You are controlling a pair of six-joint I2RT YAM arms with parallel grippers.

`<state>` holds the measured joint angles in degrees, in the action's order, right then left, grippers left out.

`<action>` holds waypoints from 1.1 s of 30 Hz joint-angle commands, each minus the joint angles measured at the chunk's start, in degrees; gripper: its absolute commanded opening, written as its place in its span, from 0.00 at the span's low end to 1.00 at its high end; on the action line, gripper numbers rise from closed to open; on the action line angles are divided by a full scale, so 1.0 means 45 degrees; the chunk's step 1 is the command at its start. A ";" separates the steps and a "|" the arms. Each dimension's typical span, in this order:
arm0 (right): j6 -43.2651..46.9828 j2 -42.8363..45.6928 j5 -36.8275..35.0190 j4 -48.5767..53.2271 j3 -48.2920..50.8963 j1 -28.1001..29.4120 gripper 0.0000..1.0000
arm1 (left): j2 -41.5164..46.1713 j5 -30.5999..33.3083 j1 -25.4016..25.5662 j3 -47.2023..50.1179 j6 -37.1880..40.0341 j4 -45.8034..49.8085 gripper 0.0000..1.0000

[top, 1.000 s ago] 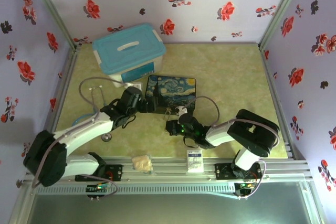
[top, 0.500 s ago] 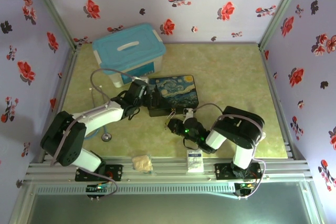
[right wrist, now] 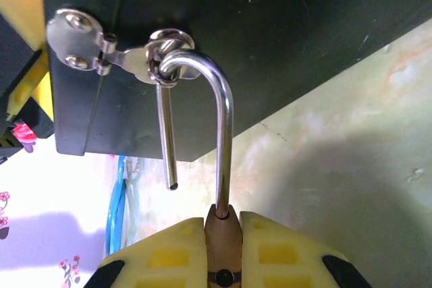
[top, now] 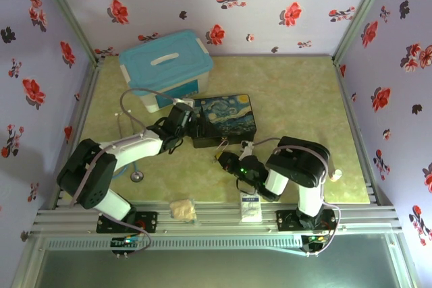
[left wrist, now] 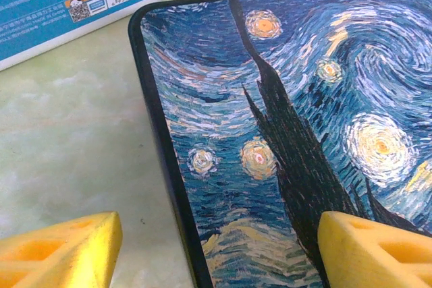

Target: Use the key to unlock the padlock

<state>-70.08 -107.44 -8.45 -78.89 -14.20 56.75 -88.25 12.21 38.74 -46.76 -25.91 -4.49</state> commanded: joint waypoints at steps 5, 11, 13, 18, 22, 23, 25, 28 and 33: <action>-0.0194 -0.0391 -0.1714 -0.0107 0.0073 0.0075 0.00 | -0.0775 0.0622 -0.0050 0.0983 0.0231 0.0451 0.72; -0.0377 -0.0169 -0.2955 -0.0106 -0.0167 0.0228 0.00 | -0.0894 0.0318 -0.0055 0.1134 0.0260 0.0245 0.71; -0.1040 -0.0444 -0.3366 -0.0129 -0.0240 0.0234 0.00 | -0.0991 0.0260 -0.0053 0.1122 0.0289 0.0219 0.71; -0.2057 -0.1035 -0.3982 -0.0125 -0.1081 0.0503 0.00 | -0.1054 0.0197 -0.0049 0.1168 0.0430 0.0084 0.71; -0.2380 -0.1188 -0.4217 -0.0115 -0.1502 0.0573 0.00 | -0.1111 0.0210 -0.0055 0.1129 0.0603 0.0104 0.71; -0.2509 -0.1139 -0.4431 -0.0128 -0.1426 0.0572 0.00 | -0.1133 0.0213 -0.0072 0.1131 0.0613 0.0108 0.70; -0.2559 -0.0909 -0.4839 -0.0137 -0.1188 0.0557 0.00 | -0.1185 0.0198 -0.0074 0.1107 0.0644 0.0080 0.70; -0.2829 -0.0612 -0.5151 -0.0154 -0.0867 0.0448 0.00 | -0.1239 0.0192 -0.0073 0.1103 0.0631 0.0041 0.70; -0.2129 0.0272 -0.5304 -0.0126 -0.0639 0.0455 0.00 | -0.1116 0.0214 -0.0064 0.1151 0.0737 0.0038 0.69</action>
<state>-80.14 -108.95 -27.09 -78.63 -18.20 59.16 -90.59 10.68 39.00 -44.29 -25.45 -14.37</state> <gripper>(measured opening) 0.129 0.695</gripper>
